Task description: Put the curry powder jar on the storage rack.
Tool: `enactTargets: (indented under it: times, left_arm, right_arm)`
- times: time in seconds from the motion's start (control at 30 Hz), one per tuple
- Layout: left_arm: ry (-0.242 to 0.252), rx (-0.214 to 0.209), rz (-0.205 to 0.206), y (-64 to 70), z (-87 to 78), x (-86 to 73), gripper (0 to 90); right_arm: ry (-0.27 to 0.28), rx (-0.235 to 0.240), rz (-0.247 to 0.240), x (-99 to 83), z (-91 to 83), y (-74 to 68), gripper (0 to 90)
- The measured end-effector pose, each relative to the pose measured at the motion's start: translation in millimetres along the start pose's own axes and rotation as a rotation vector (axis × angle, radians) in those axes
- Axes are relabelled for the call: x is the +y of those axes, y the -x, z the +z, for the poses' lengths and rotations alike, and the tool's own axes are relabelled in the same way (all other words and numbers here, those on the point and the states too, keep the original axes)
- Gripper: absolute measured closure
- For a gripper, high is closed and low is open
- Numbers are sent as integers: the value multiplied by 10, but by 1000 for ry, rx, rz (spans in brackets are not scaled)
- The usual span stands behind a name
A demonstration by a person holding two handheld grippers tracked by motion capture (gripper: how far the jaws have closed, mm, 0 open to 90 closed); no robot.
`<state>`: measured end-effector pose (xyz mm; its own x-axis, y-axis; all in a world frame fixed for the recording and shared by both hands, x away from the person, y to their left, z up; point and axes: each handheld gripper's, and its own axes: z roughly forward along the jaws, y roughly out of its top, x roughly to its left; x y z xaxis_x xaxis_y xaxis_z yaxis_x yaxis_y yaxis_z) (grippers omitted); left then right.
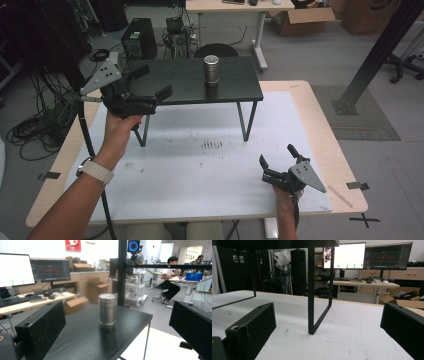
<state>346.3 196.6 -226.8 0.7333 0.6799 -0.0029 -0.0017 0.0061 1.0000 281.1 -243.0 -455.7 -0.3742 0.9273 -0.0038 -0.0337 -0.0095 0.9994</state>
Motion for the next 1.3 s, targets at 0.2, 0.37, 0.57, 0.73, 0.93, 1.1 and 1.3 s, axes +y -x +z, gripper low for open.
enactTargets:
  times: [0.2, 0.37, 0.57, 0.73, 0.93, 1.1, 1.3]
  left_arm:
    - [5, 12, -7, -30, -145, -122, 10]
    - [17, 15, 3, -37, -230, -216, 10]
    - [36, 13, 33, -20, -366, -355, 10]
    - [48, 25, 21, -38, -485, -496, 10]
    - [52, 59, 10, -70, -641, -690, 8]
    - [61, 97, 10, -95, -757, -843, 8]
    - [59, 137, 10, -123, -881, -1011, 9]
  right_arm:
    - [-2, 0, -1, 0, 1, -1, 0]
    - [-3, 0, -1, 0, 2, 0, 0]
    - [-5, 0, -1, 0, 3, 0, 0]
    - [-2, 0, 0, 0, 0, -1, 0]
    - [-5, 0, -2, 1, 3, 0, 0]
    - [-6, 0, -1, 0, 4, 0, 0]
    - [-4, 0, -2, 0, 1, -2, 0]
